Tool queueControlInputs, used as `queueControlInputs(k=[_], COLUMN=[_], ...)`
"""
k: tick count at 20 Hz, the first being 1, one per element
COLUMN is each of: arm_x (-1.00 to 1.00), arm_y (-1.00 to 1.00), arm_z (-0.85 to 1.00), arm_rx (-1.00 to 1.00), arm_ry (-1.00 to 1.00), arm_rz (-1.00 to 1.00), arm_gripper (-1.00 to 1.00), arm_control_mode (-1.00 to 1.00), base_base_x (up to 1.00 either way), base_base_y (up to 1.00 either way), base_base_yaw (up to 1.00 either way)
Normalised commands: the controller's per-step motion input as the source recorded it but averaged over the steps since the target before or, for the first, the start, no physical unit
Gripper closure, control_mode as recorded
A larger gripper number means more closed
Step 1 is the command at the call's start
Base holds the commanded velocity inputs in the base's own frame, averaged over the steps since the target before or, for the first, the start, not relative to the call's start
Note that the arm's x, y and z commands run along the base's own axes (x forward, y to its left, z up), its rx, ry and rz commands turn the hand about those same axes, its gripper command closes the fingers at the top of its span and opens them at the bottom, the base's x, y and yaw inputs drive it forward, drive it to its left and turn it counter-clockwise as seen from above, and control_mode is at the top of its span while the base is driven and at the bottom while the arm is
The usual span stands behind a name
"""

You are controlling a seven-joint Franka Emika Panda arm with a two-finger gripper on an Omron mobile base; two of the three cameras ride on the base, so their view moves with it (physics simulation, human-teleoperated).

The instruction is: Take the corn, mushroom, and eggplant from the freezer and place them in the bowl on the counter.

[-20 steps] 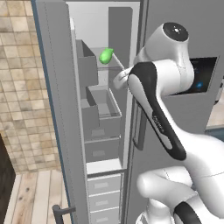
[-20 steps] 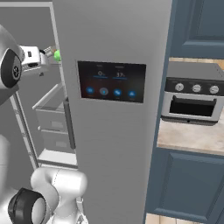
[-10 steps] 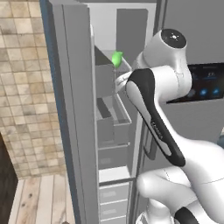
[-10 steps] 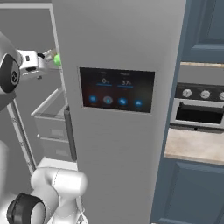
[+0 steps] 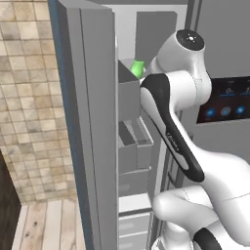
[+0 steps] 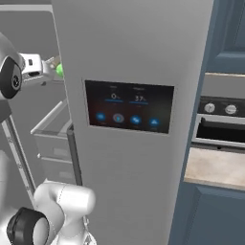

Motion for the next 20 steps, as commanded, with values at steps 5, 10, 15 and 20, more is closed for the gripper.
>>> queueControlInputs(k=[5,10,15,20], arm_x=[0.23,0.34,0.35,0.54], arm_y=[0.0,0.13,0.27,0.05], arm_z=[0.0,0.13,0.11,0.07], arm_rx=[0.04,0.01,0.0,0.0], arm_ry=[-0.01,-0.08,-0.1,-0.03], arm_rz=[0.14,0.16,0.03,0.06], arm_gripper=[-1.0,-1.0,-1.0,-1.0], arm_control_mode=[-1.0,-1.0,-1.0,-1.0], base_base_x=[0.49,0.0,0.0,0.0], base_base_y=[-0.04,0.0,0.0,0.0], base_base_yaw=[0.23,0.0,0.0,0.0])
